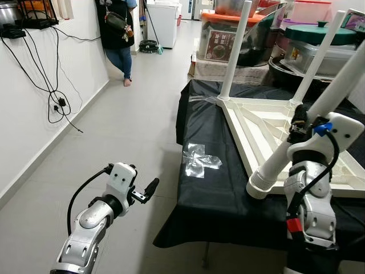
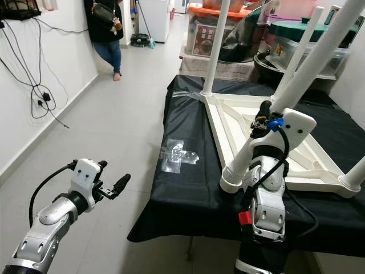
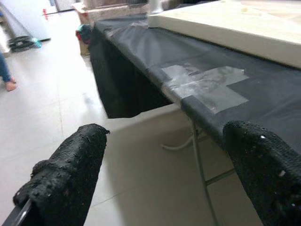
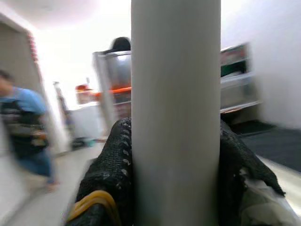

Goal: Building children table

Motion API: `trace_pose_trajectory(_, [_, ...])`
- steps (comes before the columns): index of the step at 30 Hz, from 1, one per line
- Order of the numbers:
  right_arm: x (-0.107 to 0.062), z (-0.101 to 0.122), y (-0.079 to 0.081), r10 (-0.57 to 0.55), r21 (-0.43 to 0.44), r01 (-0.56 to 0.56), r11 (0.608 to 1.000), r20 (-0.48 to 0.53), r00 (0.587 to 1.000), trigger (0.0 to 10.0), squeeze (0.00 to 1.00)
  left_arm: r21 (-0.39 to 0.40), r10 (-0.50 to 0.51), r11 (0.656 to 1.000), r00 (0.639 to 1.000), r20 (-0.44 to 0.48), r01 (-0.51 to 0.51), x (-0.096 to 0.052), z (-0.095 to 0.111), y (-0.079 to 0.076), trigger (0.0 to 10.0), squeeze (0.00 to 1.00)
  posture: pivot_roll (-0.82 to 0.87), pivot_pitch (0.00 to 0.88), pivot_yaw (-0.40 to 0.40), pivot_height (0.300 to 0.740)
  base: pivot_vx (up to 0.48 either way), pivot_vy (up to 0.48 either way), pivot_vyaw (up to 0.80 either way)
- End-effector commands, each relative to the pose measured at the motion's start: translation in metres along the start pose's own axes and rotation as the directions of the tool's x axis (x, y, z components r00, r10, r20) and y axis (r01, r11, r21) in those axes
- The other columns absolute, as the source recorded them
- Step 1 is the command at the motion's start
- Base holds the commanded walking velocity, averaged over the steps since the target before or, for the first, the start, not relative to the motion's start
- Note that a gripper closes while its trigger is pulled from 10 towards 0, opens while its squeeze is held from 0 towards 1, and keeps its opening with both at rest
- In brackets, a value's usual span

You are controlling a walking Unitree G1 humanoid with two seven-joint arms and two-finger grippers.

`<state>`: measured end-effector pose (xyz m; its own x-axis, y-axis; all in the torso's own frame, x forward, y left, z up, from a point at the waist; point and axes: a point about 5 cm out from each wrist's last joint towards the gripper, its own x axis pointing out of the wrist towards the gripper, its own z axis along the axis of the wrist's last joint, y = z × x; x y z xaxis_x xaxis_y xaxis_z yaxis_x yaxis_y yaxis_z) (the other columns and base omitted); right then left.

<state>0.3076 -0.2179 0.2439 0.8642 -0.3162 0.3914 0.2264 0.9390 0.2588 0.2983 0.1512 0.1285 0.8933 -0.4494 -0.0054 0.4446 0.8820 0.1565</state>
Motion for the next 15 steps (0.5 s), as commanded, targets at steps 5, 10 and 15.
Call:
trace_pose_trajectory(5, [0.002, 0.009, 0.038, 0.253, 0.149, -0.253, 0.956, 0.021, 0.967, 10.0, 0.00, -0.043, -0.212, 0.976, 0.975, 0.070, 0.216, 0.007, 0.019, -0.010, 10.0, 0.00, 0.04, 0.000, -0.069, 0.740, 0.000, 0.000, 0.00])
trace_pose_trajectory(10, [0.001, 0.015, 0.063, 0.391, 0.245, -0.391, 0.887, 0.050, 0.919, 10.0, 0.00, -0.059, -0.382, 0.918, 0.913, 0.141, 0.393, 0.012, 0.041, -0.018, 10.0, 0.00, 0.04, 0.000, -0.060, 0.740, 0.000, 0.000, 0.00])
trace_pose_trajectory(15, [-0.006, 0.016, 0.086, 0.497, 0.317, -0.488, 0.813, 0.059, 0.866, 10.0, 0.00, -0.059, -0.466, 0.876, 0.873, 0.147, 0.478, 0.018, 0.046, -0.022, 10.0, 0.00, 0.04, 0.000, -0.054, 0.740, 0.000, 0.000, 0.00])
